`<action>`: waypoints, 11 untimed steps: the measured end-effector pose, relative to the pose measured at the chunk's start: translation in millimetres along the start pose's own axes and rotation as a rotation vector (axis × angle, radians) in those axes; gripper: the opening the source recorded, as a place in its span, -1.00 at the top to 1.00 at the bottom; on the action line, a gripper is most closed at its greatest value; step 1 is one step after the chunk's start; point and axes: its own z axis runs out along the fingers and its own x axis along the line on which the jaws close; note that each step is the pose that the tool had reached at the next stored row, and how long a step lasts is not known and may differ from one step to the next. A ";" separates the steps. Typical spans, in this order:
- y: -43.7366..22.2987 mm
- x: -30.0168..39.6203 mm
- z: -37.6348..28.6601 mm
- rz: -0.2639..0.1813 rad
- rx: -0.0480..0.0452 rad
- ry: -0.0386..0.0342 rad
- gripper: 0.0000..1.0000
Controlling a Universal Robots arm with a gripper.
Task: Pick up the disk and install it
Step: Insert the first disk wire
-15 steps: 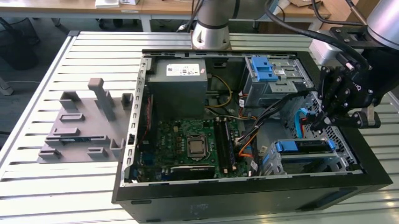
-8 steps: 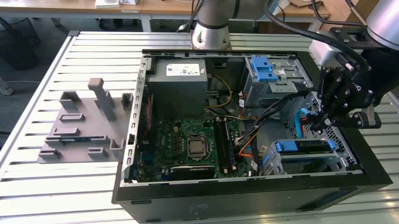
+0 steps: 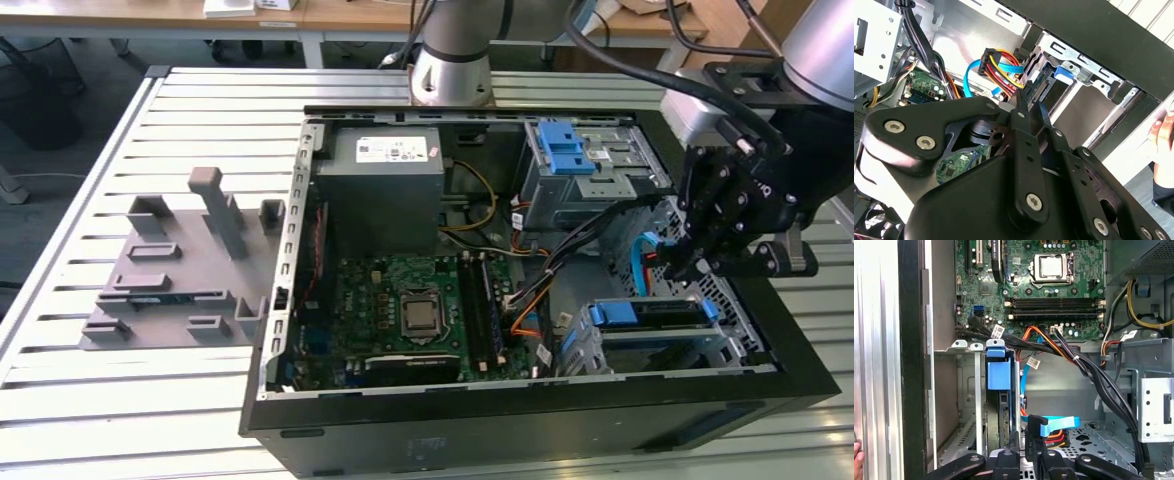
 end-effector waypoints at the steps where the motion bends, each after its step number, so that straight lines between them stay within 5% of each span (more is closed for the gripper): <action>1: 0.0 -0.1 0.1 0.000 0.0002 0.0000 0.51; 11: 0.1 -0.1 4.1 0.000 0.0078 -0.0004 0.51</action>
